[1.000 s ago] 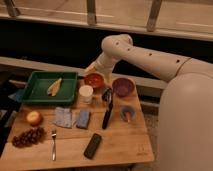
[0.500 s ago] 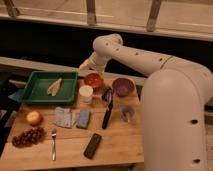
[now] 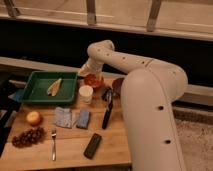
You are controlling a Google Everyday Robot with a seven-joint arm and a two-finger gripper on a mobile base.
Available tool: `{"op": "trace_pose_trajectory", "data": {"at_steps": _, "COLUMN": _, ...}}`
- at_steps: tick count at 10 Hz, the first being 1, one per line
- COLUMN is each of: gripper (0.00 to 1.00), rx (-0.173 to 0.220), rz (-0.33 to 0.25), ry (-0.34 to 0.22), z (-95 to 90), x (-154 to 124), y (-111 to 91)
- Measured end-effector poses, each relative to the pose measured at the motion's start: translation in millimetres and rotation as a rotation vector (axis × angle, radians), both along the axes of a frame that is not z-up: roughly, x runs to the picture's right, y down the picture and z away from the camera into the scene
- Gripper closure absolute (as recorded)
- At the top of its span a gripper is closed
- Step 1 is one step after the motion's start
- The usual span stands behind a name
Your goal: Stack bowls on top of each other
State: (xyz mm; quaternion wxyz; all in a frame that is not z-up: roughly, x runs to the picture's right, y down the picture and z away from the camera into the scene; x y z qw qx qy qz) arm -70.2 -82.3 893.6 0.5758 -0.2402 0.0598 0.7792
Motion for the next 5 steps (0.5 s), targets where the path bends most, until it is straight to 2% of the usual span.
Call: {"op": "trace_pose_trajectory", "data": {"at_steps": 5, "gripper": 0.2, "rx": -0.001, "rz": 0.005, "ry": 0.004, "z": -0.2, "x": 1.4, "y": -0.9}}
